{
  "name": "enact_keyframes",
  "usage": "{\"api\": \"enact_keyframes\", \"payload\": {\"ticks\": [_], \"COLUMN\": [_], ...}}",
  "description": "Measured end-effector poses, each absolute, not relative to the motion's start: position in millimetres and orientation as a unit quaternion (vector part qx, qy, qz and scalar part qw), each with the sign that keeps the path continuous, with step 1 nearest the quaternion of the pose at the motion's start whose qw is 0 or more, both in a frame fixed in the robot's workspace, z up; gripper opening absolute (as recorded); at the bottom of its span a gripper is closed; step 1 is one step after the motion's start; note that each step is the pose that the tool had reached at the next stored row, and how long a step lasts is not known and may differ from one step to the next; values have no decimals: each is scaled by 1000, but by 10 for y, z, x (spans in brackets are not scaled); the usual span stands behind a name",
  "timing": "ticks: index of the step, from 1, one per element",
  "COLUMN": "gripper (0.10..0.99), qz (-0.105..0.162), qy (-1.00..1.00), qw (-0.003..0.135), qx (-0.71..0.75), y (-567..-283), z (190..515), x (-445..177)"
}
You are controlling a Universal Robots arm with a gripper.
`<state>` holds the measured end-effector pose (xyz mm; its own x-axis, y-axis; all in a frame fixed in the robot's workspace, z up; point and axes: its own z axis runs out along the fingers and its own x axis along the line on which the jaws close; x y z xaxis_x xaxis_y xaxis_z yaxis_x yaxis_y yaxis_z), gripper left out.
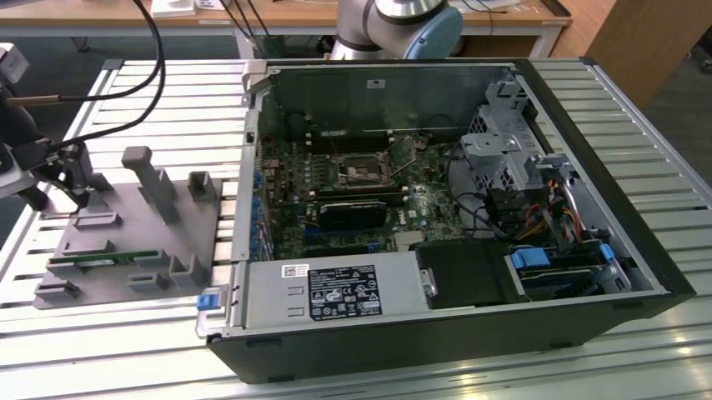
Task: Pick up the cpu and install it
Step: 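Pick up the cpu and move it towards the insertion slot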
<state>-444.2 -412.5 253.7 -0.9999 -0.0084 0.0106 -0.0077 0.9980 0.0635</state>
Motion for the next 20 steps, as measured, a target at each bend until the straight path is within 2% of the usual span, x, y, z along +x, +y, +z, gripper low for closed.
{"api": "enact_keyframes", "payload": {"ticks": [20], "gripper": [533], "qz": [-35], "qy": [-999], "qw": [5], "qx": [4], "y": [-4125], "z": [2647], "x": [-4441]}}
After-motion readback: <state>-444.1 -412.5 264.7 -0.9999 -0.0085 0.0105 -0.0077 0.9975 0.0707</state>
